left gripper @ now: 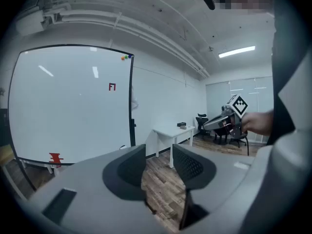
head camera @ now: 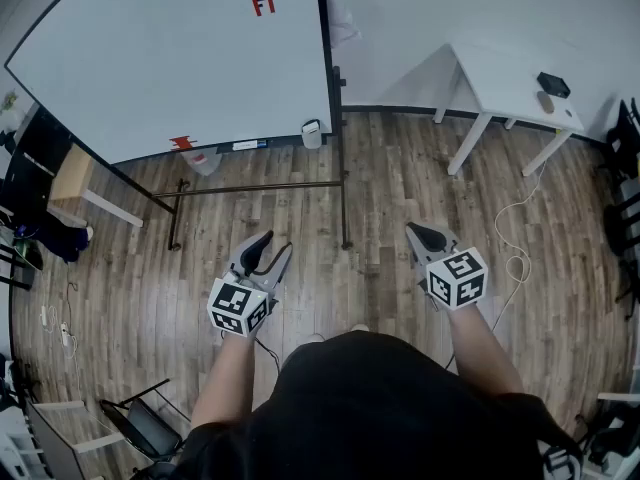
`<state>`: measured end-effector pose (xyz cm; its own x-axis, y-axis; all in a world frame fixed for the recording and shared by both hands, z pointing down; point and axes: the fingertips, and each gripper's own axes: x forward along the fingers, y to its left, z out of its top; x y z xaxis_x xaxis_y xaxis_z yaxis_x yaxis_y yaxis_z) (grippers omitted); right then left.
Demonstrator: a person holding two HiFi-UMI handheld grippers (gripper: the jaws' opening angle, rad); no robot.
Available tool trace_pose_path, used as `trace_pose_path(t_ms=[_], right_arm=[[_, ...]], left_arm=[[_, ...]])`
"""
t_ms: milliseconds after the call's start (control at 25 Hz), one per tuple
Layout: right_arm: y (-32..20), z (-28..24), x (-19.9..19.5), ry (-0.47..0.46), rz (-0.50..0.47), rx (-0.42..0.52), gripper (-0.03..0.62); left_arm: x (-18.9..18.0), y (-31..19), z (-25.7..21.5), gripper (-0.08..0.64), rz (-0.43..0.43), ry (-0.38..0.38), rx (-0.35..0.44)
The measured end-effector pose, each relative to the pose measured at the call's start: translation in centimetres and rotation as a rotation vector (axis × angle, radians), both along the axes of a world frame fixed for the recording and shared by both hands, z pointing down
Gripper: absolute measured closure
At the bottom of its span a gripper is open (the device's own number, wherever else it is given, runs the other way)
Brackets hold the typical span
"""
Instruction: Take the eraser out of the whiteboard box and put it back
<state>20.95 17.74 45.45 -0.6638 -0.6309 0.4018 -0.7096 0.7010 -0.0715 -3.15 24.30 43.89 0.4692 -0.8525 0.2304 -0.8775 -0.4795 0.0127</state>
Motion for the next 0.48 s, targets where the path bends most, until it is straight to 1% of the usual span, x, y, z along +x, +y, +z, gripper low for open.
trace_pose_path(t_ms=[200, 480], right_arm=[[1.2, -0.2, -0.7, 0.004, -0.012, 0.003, 0.598], [0.4, 0.5, 0.3, 0.016, -0.025, -0.006, 0.598]], left_arm=[[-0.8, 1.3, 0.1, 0.38, -0.011, 0.001, -0.005], [-0.4, 0.5, -0.1, 0.38, -0.03, -0.007, 0.003]])
